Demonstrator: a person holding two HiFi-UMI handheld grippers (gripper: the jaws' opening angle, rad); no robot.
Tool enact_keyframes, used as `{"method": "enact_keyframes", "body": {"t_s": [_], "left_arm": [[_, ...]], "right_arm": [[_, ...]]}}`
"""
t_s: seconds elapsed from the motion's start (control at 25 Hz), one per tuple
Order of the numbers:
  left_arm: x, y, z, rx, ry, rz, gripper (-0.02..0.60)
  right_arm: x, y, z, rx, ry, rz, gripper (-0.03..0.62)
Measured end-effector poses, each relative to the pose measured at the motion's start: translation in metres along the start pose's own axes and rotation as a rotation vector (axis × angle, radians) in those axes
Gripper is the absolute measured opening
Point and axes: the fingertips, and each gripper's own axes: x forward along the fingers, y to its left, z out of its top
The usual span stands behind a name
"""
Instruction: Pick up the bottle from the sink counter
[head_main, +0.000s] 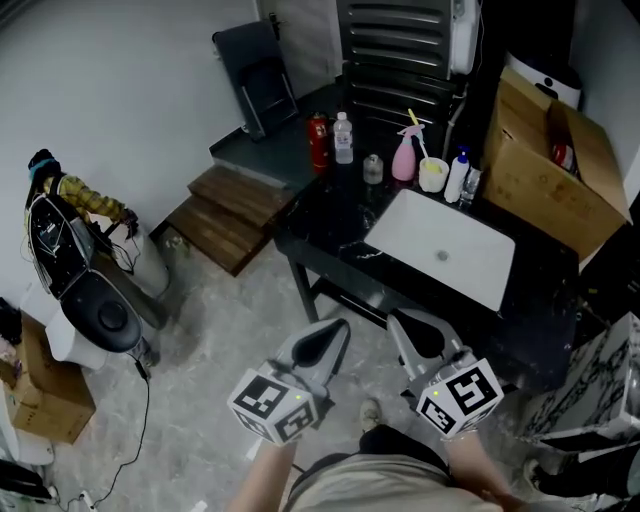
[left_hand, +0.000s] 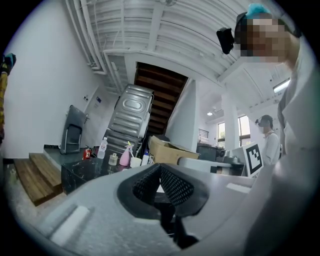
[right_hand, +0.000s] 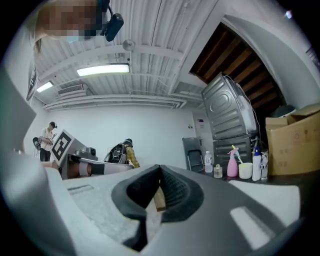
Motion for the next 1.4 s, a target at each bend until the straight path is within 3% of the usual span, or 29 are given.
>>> {"method": "enact_keyframes", "body": {"t_s": [0.16,0.36,0.92,1.4], "left_arm": [[0.036,0.024,0.019,-0.037,-0.063,0.003,0.008],[0.082,0.047,0.030,-0.032,-0.081,-0.001,0.008],[0.141,0.095,0.016,-0.088,-0.065,0.075,0.008],[0.179,0.151,0.005,-0.107,-0.020,0.065,0.008]], "right_arm": [[0.029,-0.029,0.006,-0.015,-0.002,0.030,0.003],[0.056,-0.070,0.010,-0.039,-0.004,0.046,0.003],[0.083,-0.144,-0.006,-0.012,0.037,0.031,0.003],[0.128,-0.185,-0.020,0.011,0.075,-0.031,0.003]]}}
